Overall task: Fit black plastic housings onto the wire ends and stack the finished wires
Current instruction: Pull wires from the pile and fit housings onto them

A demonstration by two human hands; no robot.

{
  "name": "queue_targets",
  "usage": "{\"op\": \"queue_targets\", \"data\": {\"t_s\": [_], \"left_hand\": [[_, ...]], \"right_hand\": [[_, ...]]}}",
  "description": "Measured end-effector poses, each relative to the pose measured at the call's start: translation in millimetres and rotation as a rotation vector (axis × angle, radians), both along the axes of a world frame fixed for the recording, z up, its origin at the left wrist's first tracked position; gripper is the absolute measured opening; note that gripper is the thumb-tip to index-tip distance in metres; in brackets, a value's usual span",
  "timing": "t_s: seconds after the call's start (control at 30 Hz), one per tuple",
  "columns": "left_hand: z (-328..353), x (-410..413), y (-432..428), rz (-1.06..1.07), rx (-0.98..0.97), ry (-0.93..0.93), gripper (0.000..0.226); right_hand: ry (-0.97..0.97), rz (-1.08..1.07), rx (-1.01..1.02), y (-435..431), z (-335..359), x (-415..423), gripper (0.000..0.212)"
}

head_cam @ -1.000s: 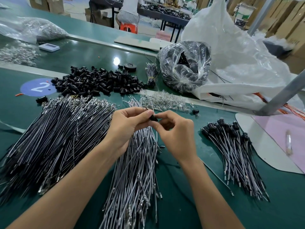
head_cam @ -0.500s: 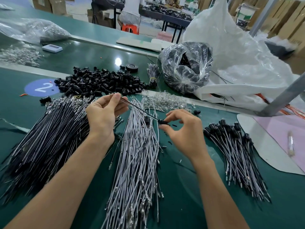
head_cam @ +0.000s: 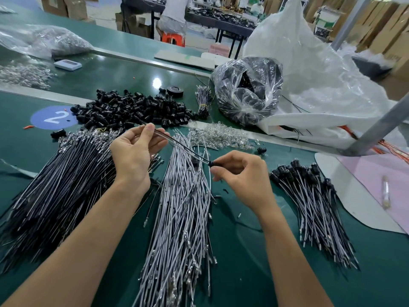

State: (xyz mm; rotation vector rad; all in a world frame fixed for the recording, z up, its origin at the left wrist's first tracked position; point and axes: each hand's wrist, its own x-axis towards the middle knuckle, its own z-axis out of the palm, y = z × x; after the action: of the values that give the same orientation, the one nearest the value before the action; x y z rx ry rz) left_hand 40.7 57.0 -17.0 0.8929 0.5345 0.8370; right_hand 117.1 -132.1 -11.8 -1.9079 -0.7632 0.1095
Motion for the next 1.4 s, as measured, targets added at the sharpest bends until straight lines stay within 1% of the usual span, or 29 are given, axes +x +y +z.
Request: {"op": "queue_targets", "data": {"t_s": [0.23, 0.3, 0.4, 0.5, 0.63, 0.77, 0.87, 1.0, 1.17, 1.4], "left_hand": [[-2.0, 2.7, -0.9, 0.035, 0.029, 0.015, 0.006], [-2.1, 2.5, -0.3, 0.04, 0.014, 0.015, 0.006], [-2.1, 2.4, 0.1, 0.045, 0.005, 0.013, 0.006], [-2.4, 2.6, -0.8, 0.042, 0.021, 0.022, 0.008], [-2.7, 2.1, -0.6, 0.03, 0.027, 0.025, 0.007], [-2.3, 2.2, -3.9, -0.008, 0.054, 0.022, 0.008], [-2.2, 2.9, -6.0, -0.017, 0.061, 0.022, 0.008], [-2.3, 1.9, -1.5, 0.007, 0.032, 0.021, 0.008], [0.0, 0.1, -2.2, 0.002, 0.008, 0.016, 0.007], [-0.5, -0.7, -3.7, -0.002, 0.041, 0.044, 0.007]], "right_hand": [[-0.058, -0.059, -0.059, 0.1, -0.5, 0.7, 0.019], [-0.031, -0.044, -0.046, 0.3, 0.7, -0.3, 0.022], [0.04, -0.031, -0.021, -0.4, 0.8, 1.0, 0.018], [0.016, -0.043, -0.024, -1.8, 1.5, 1.9, 0.014], [-0.033, 0.007, -0.015, 0.0, 2.3, -1.0, 0.022], [-0.01, 0.07, 0.036, 3.1, 1.3, -4.7, 0.023], [-0.025, 0.078, 0.043, 6.9, -0.7, -7.0, 0.019], [0.016, 0.029, 0.081, 6.8, -1.5, -4.8, 0.019], [0.002, -0.019, 0.084, 4.0, 0.3, -1.3, 0.024], [0.061, -0.1, 0.213, -1.7, 2.9, 4.4, 0.022]]}}
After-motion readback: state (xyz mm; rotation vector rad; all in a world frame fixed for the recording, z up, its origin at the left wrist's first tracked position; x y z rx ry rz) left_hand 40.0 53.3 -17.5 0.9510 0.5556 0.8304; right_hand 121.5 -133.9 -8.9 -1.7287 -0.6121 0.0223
